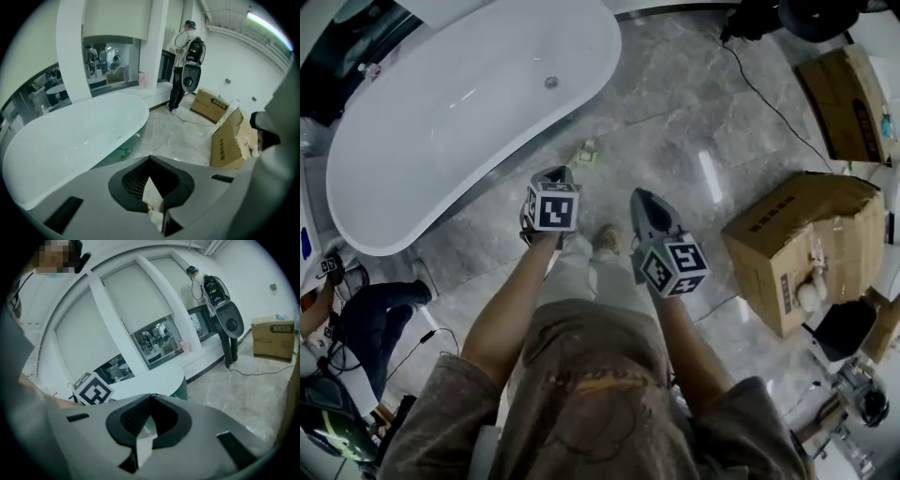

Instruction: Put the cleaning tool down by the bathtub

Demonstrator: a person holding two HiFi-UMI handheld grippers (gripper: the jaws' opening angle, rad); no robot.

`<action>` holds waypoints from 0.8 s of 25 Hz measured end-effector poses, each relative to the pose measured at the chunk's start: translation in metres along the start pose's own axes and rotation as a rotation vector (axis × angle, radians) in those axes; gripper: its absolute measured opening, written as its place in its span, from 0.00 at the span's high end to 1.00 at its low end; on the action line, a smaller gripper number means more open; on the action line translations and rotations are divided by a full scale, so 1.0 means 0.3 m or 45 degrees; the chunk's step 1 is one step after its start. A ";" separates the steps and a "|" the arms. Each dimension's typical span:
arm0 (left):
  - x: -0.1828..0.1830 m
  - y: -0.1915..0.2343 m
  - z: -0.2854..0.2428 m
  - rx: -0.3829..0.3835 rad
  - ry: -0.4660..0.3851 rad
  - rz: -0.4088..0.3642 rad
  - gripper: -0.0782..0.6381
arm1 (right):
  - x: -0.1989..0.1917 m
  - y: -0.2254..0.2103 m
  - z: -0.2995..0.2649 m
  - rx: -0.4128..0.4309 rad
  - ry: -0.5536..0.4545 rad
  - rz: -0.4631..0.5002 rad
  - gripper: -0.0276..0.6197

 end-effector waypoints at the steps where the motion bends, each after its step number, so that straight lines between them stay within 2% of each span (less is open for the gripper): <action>1: 0.016 -0.014 0.056 -0.011 -0.026 -0.002 0.88 | 0.023 0.019 0.021 0.006 -0.003 -0.005 0.96; 9: 0.161 -0.052 0.428 -0.077 -0.232 -0.001 0.88 | 0.223 0.170 0.112 0.099 -0.065 0.050 0.96; 17: 0.284 -0.064 0.721 -0.209 -0.429 -0.066 0.88 | 0.350 0.321 0.189 0.210 -0.112 0.113 0.96; 20: 0.313 -0.066 0.807 -0.244 -0.497 -0.100 0.88 | 0.401 0.359 0.214 0.229 -0.142 0.172 0.96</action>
Point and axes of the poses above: the fingertips, and each gripper's own axes: z backward along the fingers, y to its left, x out of its top, the point moved 4 cm from there along z, backward along the fingers, and after that the axes turned 2 degrees about z, right-handed, at the moved point
